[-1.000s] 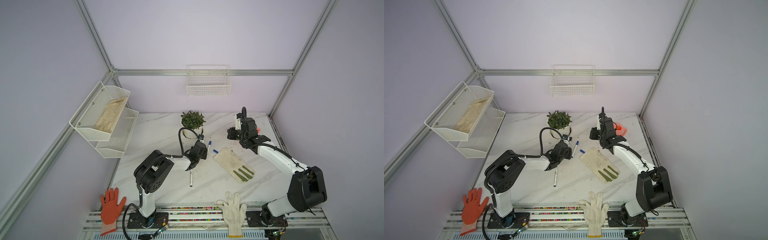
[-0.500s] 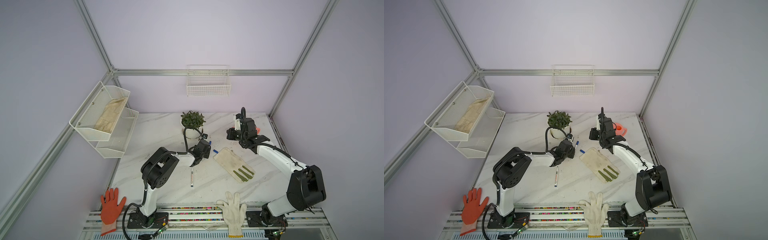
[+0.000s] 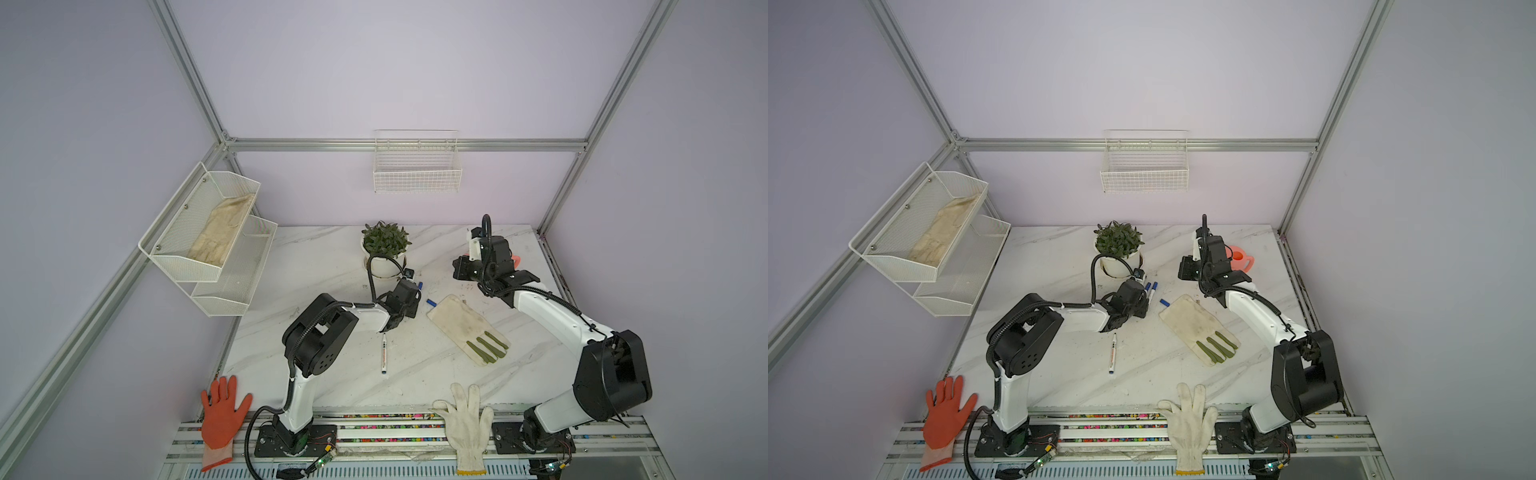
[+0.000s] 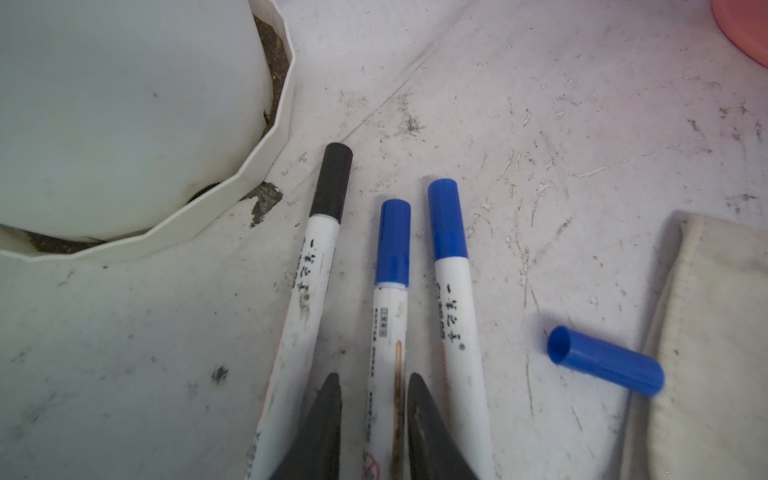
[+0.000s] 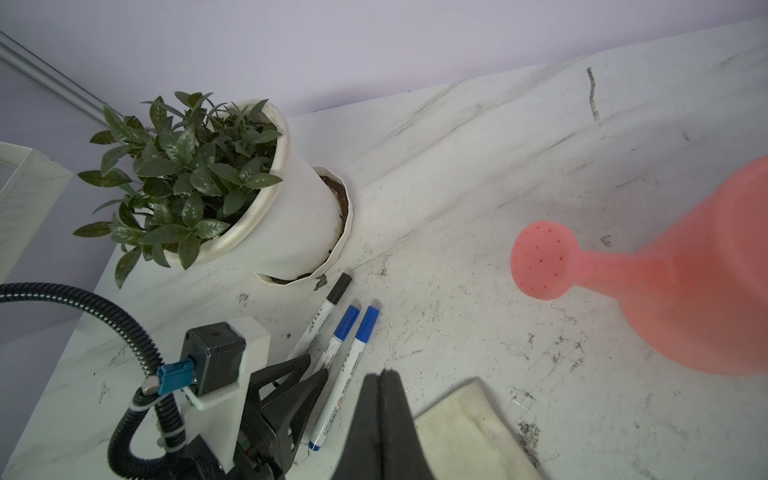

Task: Insert the pens into the pen caps
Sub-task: 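Release the capped marker and move the left gripper over an uncapped marker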

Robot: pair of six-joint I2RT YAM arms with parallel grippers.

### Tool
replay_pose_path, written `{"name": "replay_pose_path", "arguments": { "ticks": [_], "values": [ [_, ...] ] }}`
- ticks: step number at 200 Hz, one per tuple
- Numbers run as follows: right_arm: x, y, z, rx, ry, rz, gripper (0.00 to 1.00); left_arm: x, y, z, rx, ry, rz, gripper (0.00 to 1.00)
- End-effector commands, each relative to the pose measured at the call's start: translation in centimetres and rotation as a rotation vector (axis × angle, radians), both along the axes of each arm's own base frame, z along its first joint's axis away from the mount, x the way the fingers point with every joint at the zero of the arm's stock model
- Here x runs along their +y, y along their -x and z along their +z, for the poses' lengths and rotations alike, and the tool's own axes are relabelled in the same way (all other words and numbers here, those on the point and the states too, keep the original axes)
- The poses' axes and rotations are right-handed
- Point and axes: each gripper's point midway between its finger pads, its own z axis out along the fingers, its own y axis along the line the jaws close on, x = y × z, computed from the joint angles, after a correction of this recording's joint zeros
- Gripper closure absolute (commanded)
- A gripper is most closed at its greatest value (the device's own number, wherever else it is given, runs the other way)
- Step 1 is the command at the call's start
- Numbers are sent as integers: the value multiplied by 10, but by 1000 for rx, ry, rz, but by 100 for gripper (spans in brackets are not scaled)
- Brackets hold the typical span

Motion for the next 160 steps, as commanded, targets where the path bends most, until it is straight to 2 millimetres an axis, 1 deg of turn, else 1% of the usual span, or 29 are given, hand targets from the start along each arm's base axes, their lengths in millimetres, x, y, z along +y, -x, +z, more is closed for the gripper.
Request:
{"name": "replay_pose_path", "arguments": {
  "ticks": [1,6,27,39,47,63,66,73,77,83,91,104,119,128,146,160],
  "values": [
    [1,-3,3,8,-13,-5,100,-16,-24,52,-94,86,11,73],
    [1,-3,4,8,-14,-6,100,-16,-25,55,-99,90,9,73],
    [2,-4,4,10,-15,-5,100,-16,-24,81,-137,114,4,71],
    [2,-4,5,11,-15,-2,100,-12,-19,93,-148,126,3,70],
    [2,-3,5,12,-13,-2,100,-10,-13,101,-146,134,-8,69],
    [1,-3,6,12,-10,-5,100,-2,5,104,-116,130,-21,67],
    [1,-3,5,12,-9,-5,100,0,9,100,-101,126,-16,67],
    [0,-2,5,12,-8,-6,100,6,19,101,-81,130,-2,66],
    [0,-2,5,11,-8,-7,100,11,26,95,-61,125,8,66],
    [0,-2,5,12,-8,-6,100,17,37,93,-36,128,18,65],
    [1,-2,5,12,-8,-4,100,24,51,87,-3,127,28,61],
    [2,-2,6,12,-12,2,100,39,77,70,59,96,49,57],
    [3,-2,5,16,-14,4,100,52,101,61,90,44,32,52],
    [3,-2,4,20,-15,3,100,57,113,54,115,17,4,49],
    [5,-2,2,25,-22,11,100,55,136,40,206,11,-77,44],
    [5,-2,2,31,-25,14,100,61,149,29,274,1,-73,42]
  ]
}}
